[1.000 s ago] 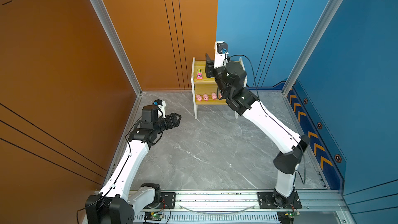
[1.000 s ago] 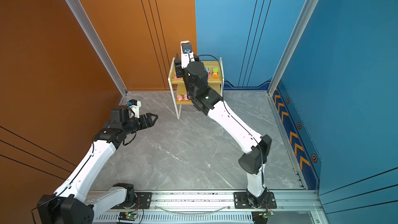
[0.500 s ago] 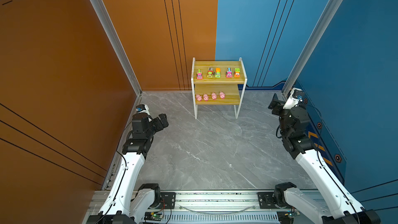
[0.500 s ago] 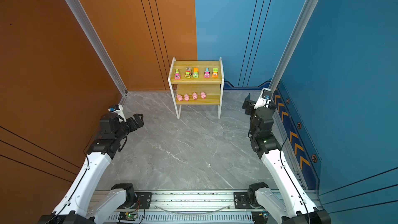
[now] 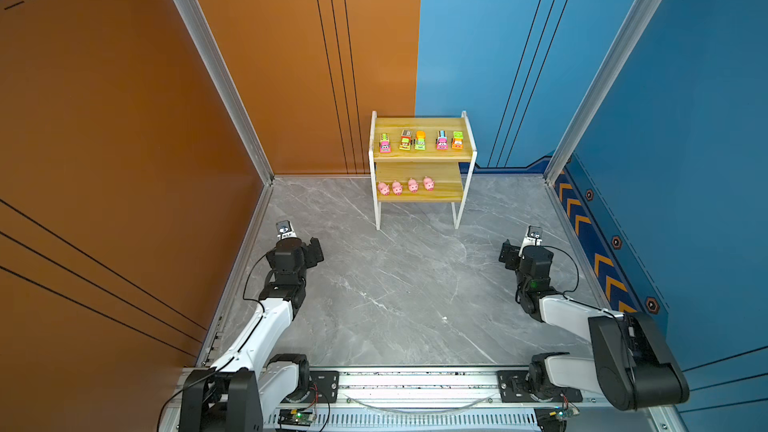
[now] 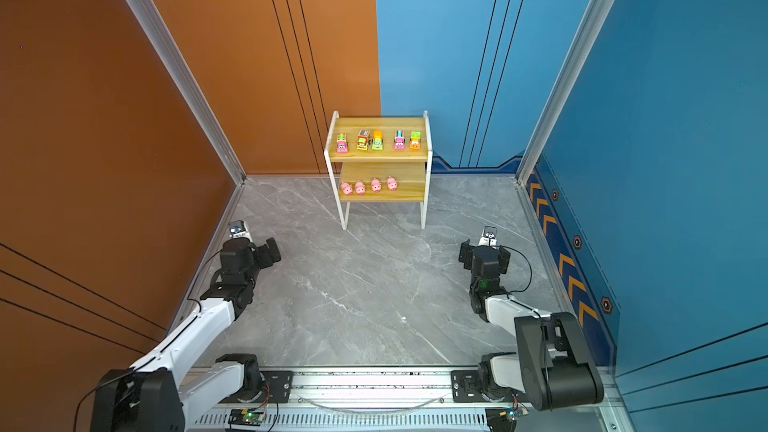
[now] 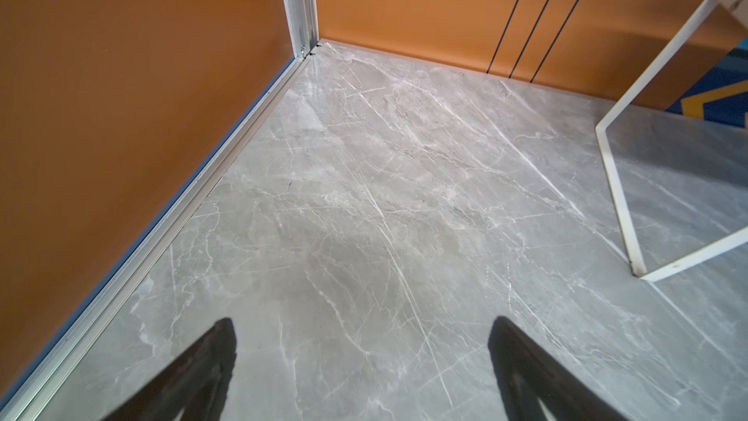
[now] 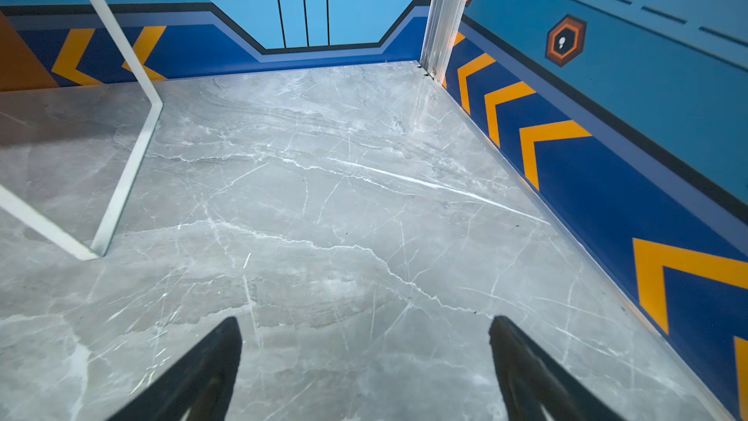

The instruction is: Place and organize the plastic toys onto the shelf

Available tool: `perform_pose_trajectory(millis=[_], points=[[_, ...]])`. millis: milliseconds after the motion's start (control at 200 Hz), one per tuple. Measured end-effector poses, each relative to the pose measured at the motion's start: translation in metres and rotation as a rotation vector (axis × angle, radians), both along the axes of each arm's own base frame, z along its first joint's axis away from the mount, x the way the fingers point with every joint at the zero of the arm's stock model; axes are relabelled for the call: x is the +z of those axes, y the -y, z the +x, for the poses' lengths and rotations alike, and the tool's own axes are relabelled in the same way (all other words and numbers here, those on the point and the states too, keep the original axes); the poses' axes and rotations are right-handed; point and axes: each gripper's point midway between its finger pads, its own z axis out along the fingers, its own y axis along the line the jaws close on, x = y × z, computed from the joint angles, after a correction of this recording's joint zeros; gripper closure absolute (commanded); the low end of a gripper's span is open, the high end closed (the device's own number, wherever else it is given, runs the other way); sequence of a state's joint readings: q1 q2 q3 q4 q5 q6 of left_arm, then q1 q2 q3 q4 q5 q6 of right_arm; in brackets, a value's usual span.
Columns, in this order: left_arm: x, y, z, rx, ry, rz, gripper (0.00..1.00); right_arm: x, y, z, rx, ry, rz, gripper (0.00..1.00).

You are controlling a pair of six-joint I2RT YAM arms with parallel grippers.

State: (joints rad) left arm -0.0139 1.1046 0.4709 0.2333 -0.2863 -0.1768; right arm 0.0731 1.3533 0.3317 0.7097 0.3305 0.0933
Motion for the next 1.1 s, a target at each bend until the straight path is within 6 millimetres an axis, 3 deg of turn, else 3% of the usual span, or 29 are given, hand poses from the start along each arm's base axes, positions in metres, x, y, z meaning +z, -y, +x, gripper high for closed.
perform_pose_trajectory(millis=[255, 460, 566, 791, 1096], points=[[-0.05, -0.001, 0.013, -0.029, -0.037, 0.048, 0.02, -0.011, 0.0, 0.013, 0.037, 0.009, 0.031, 0.0], [-0.055, 0.015, 0.034, -0.106, 0.049, 0.098, 0.02, -0.011, -0.01, 0.021, 0.077, 0.05, 0.02, 0.0], [-0.073, 0.022, 0.034, -0.128, 0.015, 0.119, 0.02, -0.015, -0.017, 0.021, 0.096, 0.037, 0.011, 0.0], [-0.06, 0.019, 0.04, -0.114, 0.071, 0.129, 0.02, -0.011, -0.011, 0.026, 0.092, 0.044, 0.018, 0.0], [-0.057, 0.019, 0.041, -0.109, 0.081, 0.132, 0.02, -0.011, -0.011, 0.026, 0.094, 0.044, 0.019, 0.0]])
